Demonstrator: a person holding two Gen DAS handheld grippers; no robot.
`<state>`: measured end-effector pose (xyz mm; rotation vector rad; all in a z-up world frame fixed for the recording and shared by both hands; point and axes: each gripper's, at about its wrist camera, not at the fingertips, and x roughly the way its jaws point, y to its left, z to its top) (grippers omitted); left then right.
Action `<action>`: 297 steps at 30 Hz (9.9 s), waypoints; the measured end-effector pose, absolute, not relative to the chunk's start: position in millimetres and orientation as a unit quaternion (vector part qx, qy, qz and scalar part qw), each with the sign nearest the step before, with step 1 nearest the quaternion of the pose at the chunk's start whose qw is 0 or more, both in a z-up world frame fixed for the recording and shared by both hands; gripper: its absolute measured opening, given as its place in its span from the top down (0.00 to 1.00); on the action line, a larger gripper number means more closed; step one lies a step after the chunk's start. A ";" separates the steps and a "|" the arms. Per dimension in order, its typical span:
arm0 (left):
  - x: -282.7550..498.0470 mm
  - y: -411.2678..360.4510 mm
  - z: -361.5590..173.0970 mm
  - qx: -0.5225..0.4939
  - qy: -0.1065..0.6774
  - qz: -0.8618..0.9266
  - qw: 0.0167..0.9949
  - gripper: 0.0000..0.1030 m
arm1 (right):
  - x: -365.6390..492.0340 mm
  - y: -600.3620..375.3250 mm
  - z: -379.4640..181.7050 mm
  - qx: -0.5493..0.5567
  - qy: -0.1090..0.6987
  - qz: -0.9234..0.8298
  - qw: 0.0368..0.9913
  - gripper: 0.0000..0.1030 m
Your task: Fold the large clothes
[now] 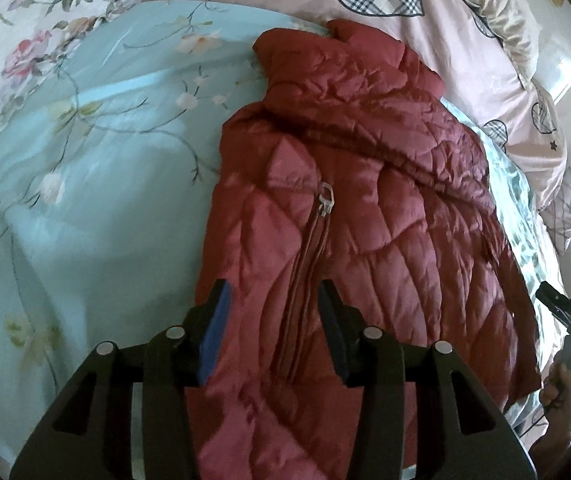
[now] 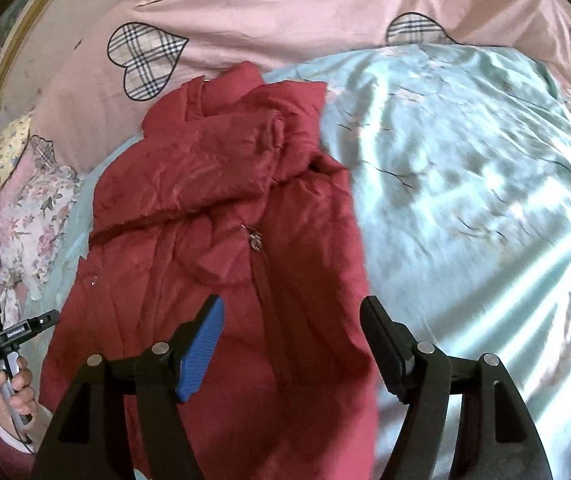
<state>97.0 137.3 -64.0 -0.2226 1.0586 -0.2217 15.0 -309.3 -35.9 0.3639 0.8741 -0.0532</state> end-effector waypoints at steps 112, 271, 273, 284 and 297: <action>149.6 126.3 46.3 -0.156 0.340 -0.173 0.911 0.84 | 78.6 -336.1 30.6 0.294 0.261 0.089 0.915 0.78; 342.4 105.4 -77.8 -0.219 0.440 -0.208 0.846 0.51 | 277.7 -368.2 -90.8 0.319 0.398 0.139 0.849 0.34; 340.0 107.1 -74.3 -0.217 0.436 -0.209 0.848 0.55 | 274.8 -367.0 -86.2 0.319 0.398 0.141 0.849 0.42; 289.3 123.8 -46.0 -0.218 0.416 -0.224 0.854 0.65 | 233.3 -354.9 -64.9 0.325 0.400 0.144 0.845 0.60; 190.8 153.0 -42.8 -0.240 0.427 -0.243 0.837 0.66 | 121.4 -335.0 -65.0 0.348 0.412 0.167 0.826 0.60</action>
